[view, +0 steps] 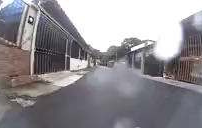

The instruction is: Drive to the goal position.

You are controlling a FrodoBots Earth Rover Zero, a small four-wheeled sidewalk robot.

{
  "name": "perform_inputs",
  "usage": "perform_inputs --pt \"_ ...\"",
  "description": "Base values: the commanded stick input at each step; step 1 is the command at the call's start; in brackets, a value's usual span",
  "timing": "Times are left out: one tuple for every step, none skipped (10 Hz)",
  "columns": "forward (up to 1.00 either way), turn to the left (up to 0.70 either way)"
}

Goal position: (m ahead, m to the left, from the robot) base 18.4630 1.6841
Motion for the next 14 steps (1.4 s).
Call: perform_inputs --pt "0.7 0.0" --pt "0.7 0.0" --pt "0.7 0.0" --pt "0.7 0.0" --pt "0.7 0.0" --pt "0.7 0.0" --pt "0.7 0.0" --pt "0.7 0.0" --pt "0.7 0.0" --pt "0.7 0.0" --pt "0.7 0.0" --pt "0.7 0.0" --pt "0.7 0.0" --pt "0.7 0.0"
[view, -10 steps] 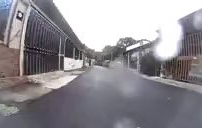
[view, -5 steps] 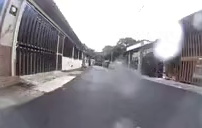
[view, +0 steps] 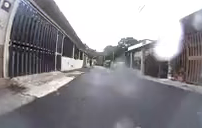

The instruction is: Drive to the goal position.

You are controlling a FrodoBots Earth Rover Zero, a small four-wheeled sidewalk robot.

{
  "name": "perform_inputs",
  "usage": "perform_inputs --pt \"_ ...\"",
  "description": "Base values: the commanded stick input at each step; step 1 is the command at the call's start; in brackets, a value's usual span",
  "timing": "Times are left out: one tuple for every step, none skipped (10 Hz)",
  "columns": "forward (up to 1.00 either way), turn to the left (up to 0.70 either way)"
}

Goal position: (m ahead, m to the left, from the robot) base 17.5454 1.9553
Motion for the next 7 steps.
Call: perform_inputs --pt "0.7 0.0" --pt "0.7 0.0" --pt "0.7 0.0" --pt "0.7 0.0" --pt "0.7 0.0" --pt "0.7 0.0" --pt "0.7 0.0"
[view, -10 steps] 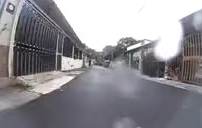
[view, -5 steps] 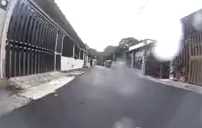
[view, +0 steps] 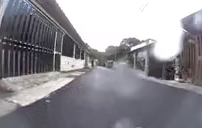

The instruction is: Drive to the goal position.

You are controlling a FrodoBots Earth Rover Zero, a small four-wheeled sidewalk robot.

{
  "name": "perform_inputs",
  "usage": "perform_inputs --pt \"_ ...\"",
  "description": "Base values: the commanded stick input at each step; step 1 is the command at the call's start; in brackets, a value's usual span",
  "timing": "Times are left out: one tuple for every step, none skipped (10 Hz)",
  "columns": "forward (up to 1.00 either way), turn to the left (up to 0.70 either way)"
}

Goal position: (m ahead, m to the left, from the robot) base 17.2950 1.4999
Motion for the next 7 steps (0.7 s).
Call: perform_inputs --pt "0.7 -0.13" --pt "0.7 -0.35" --pt "0.7 -0.35" --pt "0.7 -0.35" --pt "0.7 -0.35" --pt "0.7 -0.28" --pt "0.7 -0.08"
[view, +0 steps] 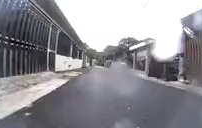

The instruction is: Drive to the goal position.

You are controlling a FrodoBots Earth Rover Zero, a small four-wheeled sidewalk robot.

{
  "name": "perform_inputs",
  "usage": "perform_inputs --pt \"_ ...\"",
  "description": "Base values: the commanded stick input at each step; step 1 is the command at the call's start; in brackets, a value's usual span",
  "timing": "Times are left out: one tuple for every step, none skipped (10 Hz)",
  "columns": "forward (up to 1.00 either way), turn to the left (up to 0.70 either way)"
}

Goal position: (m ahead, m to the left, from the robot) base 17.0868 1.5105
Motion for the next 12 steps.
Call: perform_inputs --pt "0.7 0.0" --pt "0.7 0.0" --pt "0.7 0.0" --pt "0.7 0.0" --pt "0.7 0.0" --pt "0.7 0.0" --pt "0.7 0.0" --pt "0.7 0.0" --pt "0.7 0.0" --pt "0.7 0.0" --pt "0.7 0.0" --pt "0.7 0.0"
